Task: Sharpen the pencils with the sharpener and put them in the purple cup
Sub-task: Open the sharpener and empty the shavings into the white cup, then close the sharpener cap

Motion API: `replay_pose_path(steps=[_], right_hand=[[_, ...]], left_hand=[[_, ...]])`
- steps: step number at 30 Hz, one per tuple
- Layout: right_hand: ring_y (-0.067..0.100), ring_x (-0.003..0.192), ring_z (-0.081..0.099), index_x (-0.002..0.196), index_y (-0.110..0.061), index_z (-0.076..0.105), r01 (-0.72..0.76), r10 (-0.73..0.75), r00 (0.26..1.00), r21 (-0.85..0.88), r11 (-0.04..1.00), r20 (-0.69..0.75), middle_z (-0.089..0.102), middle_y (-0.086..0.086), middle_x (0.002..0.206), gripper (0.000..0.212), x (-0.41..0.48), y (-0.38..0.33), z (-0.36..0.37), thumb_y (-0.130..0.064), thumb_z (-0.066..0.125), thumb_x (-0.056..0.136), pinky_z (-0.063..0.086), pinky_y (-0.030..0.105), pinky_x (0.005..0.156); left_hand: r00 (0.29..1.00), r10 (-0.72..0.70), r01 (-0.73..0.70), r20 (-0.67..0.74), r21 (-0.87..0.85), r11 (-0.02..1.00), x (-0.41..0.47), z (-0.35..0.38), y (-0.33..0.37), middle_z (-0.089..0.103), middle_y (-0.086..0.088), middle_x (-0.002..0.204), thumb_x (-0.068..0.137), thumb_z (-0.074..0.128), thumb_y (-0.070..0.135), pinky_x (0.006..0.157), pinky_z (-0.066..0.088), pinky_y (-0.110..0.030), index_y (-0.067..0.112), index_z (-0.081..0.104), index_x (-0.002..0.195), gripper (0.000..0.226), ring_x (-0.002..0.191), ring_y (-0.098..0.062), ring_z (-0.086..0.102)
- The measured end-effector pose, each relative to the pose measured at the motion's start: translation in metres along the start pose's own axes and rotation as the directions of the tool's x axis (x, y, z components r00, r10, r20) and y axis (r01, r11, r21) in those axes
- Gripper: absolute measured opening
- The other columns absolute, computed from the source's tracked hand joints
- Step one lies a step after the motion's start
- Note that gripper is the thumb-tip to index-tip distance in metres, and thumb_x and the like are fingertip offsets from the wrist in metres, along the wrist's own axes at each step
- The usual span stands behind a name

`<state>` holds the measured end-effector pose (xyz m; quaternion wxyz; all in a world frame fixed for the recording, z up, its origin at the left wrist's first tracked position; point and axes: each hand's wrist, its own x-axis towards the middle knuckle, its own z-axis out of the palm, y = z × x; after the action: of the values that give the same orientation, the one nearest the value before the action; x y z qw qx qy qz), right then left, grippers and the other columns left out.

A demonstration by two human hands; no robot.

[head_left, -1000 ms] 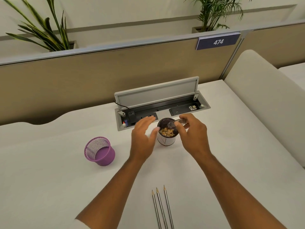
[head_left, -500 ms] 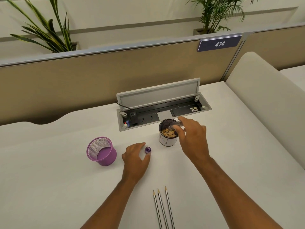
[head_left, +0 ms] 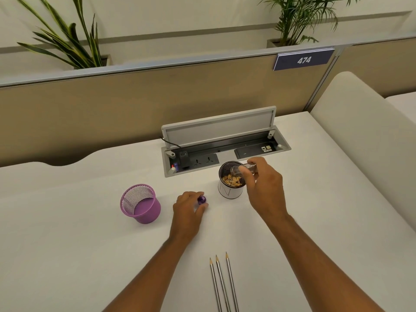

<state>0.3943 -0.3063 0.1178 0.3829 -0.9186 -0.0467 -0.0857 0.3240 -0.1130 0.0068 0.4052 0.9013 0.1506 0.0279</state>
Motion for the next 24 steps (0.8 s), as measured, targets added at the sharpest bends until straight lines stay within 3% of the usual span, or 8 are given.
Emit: replay_pose_path(steps=[2,4,9,16,21,24], right_hand=[[0.016,0.088,0.066,0.117,-0.015,0.063,-0.064,0.069,0.997,0.12,0.991,-0.037,0.071,0.003,0.101,0.023,-0.001,-0.006,-0.007,-0.031,0.062,0.101,0.051,0.009,0.069],[0.015,0.086,0.067,0.115,-0.014,0.064,-0.111,0.131,0.989,0.228,0.967,-0.075,0.071,0.0,0.098,0.021,-0.003,-0.011,-0.015,-0.029,0.063,0.1,0.047,0.003,0.061],[0.013,0.092,0.071,0.115,-0.022,0.065,-0.135,0.149,0.989,0.393,0.91,-0.006,0.073,-0.005,0.101,0.016,-0.027,-0.027,-0.026,-0.027,0.062,0.1,0.061,0.029,0.077],[0.008,0.096,0.069,0.116,-0.023,0.069,-0.099,0.071,0.994,0.419,0.903,0.083,0.074,-0.008,0.104,0.017,-0.079,-0.05,-0.037,-0.024,0.065,0.099,0.054,0.01,0.074],[0.007,0.094,0.069,0.114,-0.027,0.068,-0.112,0.077,0.992,0.446,0.888,0.097,0.074,-0.015,0.099,0.016,-0.107,-0.059,-0.043,-0.025,0.065,0.098,0.058,0.019,0.075],[0.009,0.091,0.07,0.111,-0.028,0.068,-0.119,0.081,0.991,0.464,0.878,0.102,0.074,-0.013,0.097,0.014,-0.119,-0.063,-0.047,-0.024,0.066,0.098,0.058,0.021,0.074]], left_hand=[[1.0,0.018,-0.017,0.009,-0.057,0.998,-0.003,-0.008,0.009,0.068,-0.003,0.129,0.097,0.073,0.02,0.106,0.051,-0.032,0.016,0.065,0.138,0.042,0.119,-0.022,0.063],[1.0,-0.011,0.014,0.017,-0.142,0.99,-0.009,-0.02,0.021,0.069,0.003,0.122,0.094,0.077,0.02,0.099,0.054,-0.029,0.021,0.06,0.141,0.049,0.109,-0.016,0.065],[0.998,0.034,-0.045,-0.047,-0.239,0.97,-0.023,-0.047,0.044,0.075,0.004,0.106,0.085,0.086,0.017,0.09,0.062,-0.025,0.019,0.071,0.117,0.035,0.096,-0.009,0.072],[0.985,0.156,-0.171,-0.073,-0.286,0.943,-0.053,-0.078,0.067,0.071,0.011,0.11,0.086,0.082,0.009,0.087,0.06,-0.018,0.023,0.077,0.116,0.033,0.101,-0.001,0.069],[0.981,0.173,-0.191,-0.082,-0.366,0.911,-0.079,-0.098,0.078,0.074,0.016,0.113,0.088,0.08,0.007,0.082,0.058,-0.016,0.034,0.074,0.118,0.04,0.103,-0.002,0.07],[0.988,0.141,-0.153,-0.06,-0.439,0.885,-0.092,-0.106,0.084,0.077,0.022,0.103,0.086,0.082,0.008,0.08,0.06,-0.018,0.04,0.069,0.113,0.044,0.1,-0.006,0.072]])
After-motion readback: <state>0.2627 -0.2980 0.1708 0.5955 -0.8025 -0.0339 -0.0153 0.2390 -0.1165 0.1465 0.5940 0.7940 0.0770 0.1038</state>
